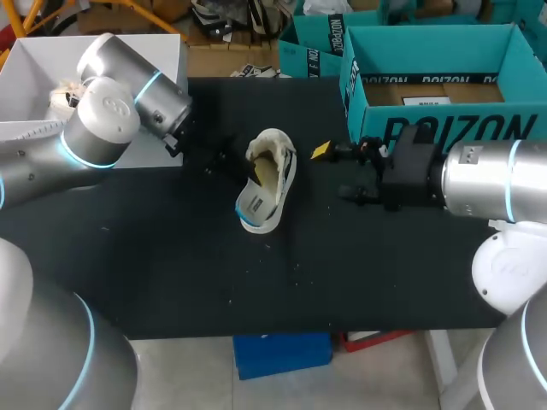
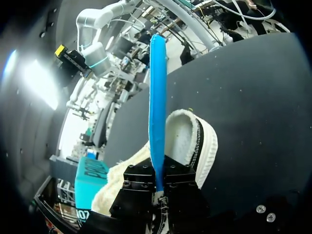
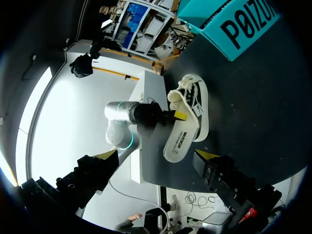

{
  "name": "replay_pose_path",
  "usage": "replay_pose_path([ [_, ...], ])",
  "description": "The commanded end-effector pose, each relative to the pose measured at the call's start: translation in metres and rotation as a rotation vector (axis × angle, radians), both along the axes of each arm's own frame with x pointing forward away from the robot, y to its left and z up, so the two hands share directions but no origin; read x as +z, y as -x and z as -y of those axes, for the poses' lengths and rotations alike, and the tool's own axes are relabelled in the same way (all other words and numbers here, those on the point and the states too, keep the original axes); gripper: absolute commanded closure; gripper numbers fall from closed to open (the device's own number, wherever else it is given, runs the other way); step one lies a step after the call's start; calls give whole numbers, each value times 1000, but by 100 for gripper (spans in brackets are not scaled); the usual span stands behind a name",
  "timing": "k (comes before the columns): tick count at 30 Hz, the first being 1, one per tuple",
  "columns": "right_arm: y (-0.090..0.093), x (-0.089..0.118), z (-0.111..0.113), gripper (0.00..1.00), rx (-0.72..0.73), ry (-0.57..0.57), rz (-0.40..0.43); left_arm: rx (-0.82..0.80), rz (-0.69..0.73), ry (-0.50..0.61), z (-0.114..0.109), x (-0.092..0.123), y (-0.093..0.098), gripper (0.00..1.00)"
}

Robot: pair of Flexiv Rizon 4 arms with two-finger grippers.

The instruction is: Take the shoe out of the shoebox, open the shoe tongue, remove and reinsert the insole, then place the shoe into the shoebox

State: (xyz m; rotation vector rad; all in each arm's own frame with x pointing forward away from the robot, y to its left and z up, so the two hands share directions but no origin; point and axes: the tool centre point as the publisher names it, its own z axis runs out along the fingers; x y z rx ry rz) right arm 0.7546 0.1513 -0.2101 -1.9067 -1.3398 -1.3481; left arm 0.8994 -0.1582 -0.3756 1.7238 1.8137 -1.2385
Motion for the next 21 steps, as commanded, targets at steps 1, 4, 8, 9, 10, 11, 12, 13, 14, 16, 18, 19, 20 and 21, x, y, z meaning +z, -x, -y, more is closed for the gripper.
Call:
replay_pose_path([
  [1,0,0,-1,0,0,0,1,32,15,-15,0,2,1,100],
  [4,0,0,-1,0,0,0,1,41,10,-26,-2,0,-1,100],
  [8,0,0,-1,0,0,0,1,45,7,-27,-3,-1,1,93],
  [9,0,0,-1,0,0,0,1,46,6,-26,-3,0,1,69],
  [10,0,0,-1,0,0,0,1,46,5,-24,-3,1,2,63],
  [11,0,0,-1,0,0,0,1,47,5,-22,-3,2,3,53],
  [12,0,0,-1,0,0,0,1,47,-1,-13,-3,5,4,42],
  [13,0,0,-1,0,0,0,1,47,-4,-9,-3,6,5,42],
  [14,0,0,-1,0,0,0,1,46,-6,-6,-3,8,6,47],
  [16,0,0,-1,0,0,0,1,38,-14,3,-4,13,11,51],
  [18,0,0,-1,0,0,0,1,34,-18,7,-5,16,15,56],
  [19,0,0,-1,0,0,0,1,30,-18,8,-5,17,17,57],
  [20,0,0,-1,0,0,0,1,24,-20,9,-5,18,20,59],
  [21,0,0,-1,0,0,0,1,16,-19,8,-6,20,24,61],
])
